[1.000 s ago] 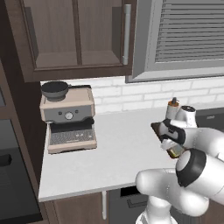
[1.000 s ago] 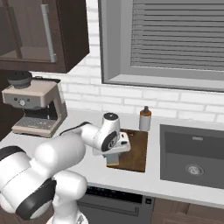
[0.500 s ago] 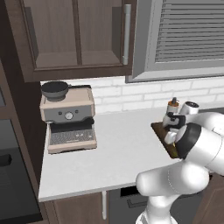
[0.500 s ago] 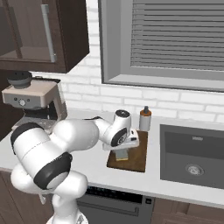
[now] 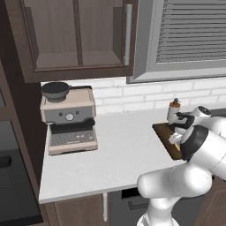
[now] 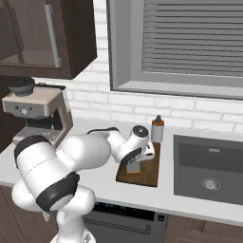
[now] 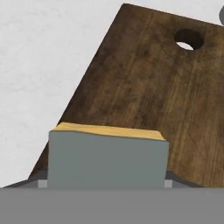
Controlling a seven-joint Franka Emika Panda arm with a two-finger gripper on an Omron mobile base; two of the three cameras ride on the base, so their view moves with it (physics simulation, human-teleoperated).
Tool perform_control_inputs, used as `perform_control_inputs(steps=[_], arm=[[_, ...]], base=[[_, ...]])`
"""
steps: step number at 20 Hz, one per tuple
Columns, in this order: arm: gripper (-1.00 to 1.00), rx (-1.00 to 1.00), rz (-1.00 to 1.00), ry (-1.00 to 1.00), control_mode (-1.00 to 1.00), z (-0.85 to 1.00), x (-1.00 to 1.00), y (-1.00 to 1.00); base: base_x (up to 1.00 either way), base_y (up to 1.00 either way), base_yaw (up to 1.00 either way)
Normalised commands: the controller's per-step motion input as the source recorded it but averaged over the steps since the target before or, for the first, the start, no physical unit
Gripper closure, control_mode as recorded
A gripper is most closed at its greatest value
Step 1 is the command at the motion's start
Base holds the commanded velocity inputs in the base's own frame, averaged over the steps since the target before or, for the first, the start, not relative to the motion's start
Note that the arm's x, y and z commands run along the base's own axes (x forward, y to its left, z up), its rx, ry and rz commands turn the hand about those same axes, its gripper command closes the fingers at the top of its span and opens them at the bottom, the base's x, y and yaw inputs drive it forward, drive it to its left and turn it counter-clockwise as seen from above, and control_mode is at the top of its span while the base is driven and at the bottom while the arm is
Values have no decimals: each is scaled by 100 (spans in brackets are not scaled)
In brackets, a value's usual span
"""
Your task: Pick up the sponge from the counter and clean the cutting board by briefly scrubbing or pressing down on the cutting board. Once finished, release the sponge.
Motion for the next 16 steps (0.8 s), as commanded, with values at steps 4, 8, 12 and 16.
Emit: perform_control_inputs(steps=[4, 8, 12, 16], arm=[[100, 0, 0, -13, -100, -6, 0, 0], [100, 0, 0, -1, -100, -17, 0, 2], [100, 0, -1, -2, -100, -25, 9, 11], [100, 1, 0, -25, -100, -30, 12, 13]], base=[[0, 0, 0], [0, 0, 0], [0, 0, 0], [0, 0, 0]])
